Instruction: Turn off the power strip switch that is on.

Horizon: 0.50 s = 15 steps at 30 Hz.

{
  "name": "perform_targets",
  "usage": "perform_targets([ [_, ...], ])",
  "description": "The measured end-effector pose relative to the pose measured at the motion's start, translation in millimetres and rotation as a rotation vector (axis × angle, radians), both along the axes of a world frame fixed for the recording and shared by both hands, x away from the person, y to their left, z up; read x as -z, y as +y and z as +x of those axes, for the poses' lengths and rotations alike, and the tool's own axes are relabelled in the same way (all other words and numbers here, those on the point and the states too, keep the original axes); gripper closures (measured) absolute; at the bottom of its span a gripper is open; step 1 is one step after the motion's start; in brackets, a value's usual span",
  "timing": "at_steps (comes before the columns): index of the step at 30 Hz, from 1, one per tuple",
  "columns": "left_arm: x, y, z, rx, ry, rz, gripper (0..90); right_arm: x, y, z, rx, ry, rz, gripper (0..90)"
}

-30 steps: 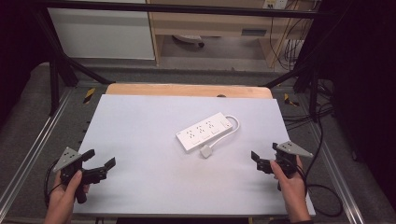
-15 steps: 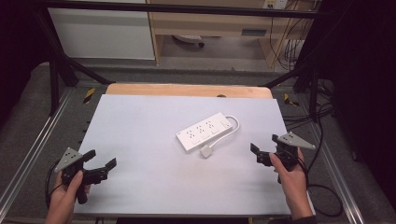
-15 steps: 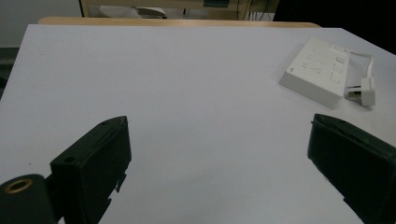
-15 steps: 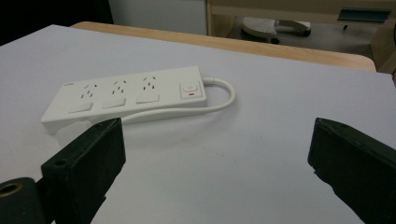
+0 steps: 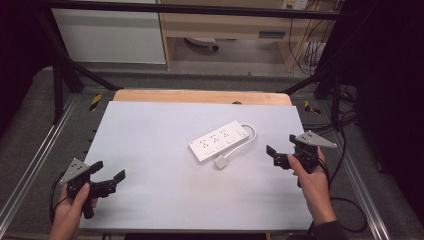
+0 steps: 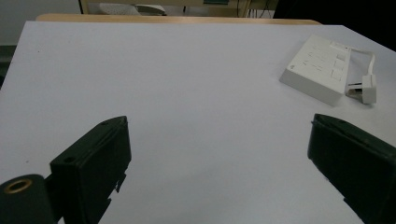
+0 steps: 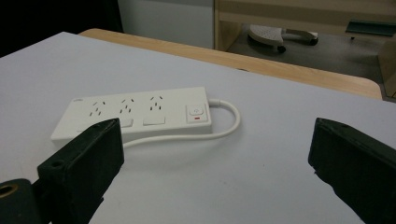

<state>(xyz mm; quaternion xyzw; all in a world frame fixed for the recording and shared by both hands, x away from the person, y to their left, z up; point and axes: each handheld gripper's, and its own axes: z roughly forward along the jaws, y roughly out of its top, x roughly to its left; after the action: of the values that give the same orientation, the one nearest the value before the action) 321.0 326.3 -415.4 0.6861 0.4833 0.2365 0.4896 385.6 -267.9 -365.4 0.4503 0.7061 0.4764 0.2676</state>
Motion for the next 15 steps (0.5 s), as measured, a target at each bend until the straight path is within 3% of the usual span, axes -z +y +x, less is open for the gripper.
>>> perform_targets([
  [15, 0.7, -2.5, 0.1, 0.012, 0.002, 0.009, 5.9, -22.3, 8.0, 21.8, -0.004, -0.027, -0.013, 3.8],
])
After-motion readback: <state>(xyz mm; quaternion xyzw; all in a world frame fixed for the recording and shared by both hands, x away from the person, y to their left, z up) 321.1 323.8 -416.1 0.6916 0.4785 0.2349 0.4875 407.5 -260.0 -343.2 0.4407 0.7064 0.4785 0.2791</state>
